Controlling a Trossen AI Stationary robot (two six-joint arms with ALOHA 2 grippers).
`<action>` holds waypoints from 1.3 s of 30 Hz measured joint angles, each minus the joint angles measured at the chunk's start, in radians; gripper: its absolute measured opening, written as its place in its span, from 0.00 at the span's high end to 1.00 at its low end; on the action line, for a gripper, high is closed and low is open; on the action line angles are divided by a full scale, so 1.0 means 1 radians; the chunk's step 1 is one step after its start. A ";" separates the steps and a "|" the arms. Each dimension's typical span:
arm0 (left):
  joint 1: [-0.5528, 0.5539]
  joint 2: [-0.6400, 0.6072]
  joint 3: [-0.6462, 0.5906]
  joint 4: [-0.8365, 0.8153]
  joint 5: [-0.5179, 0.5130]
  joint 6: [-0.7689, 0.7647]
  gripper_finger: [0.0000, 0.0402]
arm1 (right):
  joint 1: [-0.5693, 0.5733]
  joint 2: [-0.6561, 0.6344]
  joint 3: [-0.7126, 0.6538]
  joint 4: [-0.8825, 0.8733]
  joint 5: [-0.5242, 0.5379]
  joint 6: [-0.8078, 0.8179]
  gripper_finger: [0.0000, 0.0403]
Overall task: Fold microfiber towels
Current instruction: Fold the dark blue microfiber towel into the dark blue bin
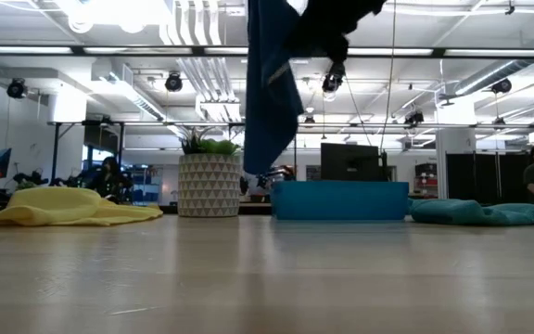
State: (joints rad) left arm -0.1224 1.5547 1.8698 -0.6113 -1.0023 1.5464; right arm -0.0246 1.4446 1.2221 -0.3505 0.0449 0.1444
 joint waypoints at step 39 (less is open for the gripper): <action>-0.053 -0.001 -0.015 -0.642 1.290 -1.635 1.00 | 0.327 -0.266 0.077 -0.549 -0.314 0.221 0.98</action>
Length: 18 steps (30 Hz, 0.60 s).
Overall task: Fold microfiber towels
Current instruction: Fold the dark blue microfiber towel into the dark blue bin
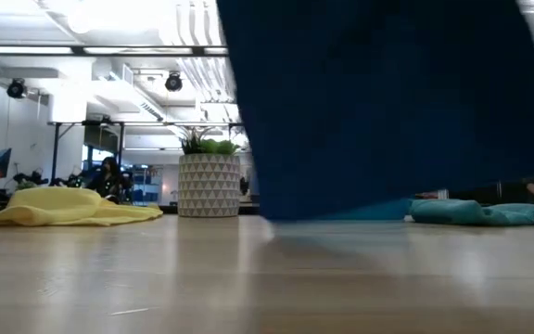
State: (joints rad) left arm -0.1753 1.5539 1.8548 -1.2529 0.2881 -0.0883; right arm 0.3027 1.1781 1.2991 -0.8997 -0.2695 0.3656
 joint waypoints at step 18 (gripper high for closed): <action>-0.039 0.000 -0.170 0.408 -0.290 0.118 1.00 | -0.007 0.014 0.038 0.019 0.000 -0.073 0.98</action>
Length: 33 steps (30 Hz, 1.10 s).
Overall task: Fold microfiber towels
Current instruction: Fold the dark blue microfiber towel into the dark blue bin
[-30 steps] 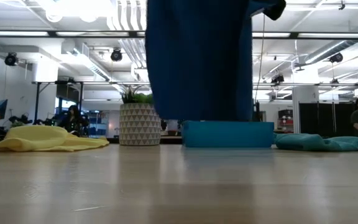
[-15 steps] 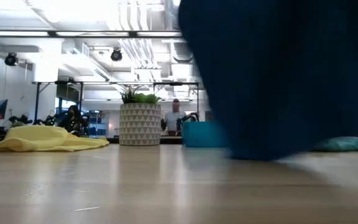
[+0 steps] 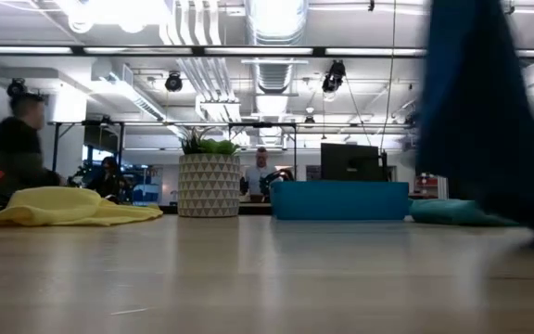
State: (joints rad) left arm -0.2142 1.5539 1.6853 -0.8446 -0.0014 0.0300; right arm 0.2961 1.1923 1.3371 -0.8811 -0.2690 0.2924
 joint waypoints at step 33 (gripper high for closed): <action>0.272 0.590 0.199 1.152 0.679 -0.468 0.37 | -0.031 0.006 0.130 -0.310 -0.045 -0.120 0.98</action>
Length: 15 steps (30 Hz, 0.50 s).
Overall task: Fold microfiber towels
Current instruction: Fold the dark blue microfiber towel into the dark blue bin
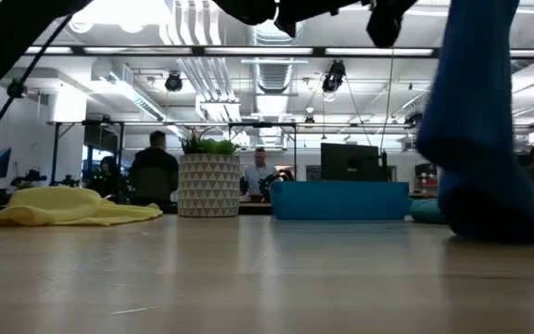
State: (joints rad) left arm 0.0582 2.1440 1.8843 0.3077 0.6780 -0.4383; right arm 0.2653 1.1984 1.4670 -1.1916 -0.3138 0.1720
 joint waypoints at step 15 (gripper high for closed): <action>0.001 0.076 0.058 -0.029 0.319 -0.098 0.45 | 0.000 0.000 0.000 0.013 0.000 0.027 0.98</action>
State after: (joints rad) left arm 0.0589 2.2204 1.9423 0.2786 0.9970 -0.5365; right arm 0.2653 1.1980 1.4670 -1.1785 -0.3138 0.1993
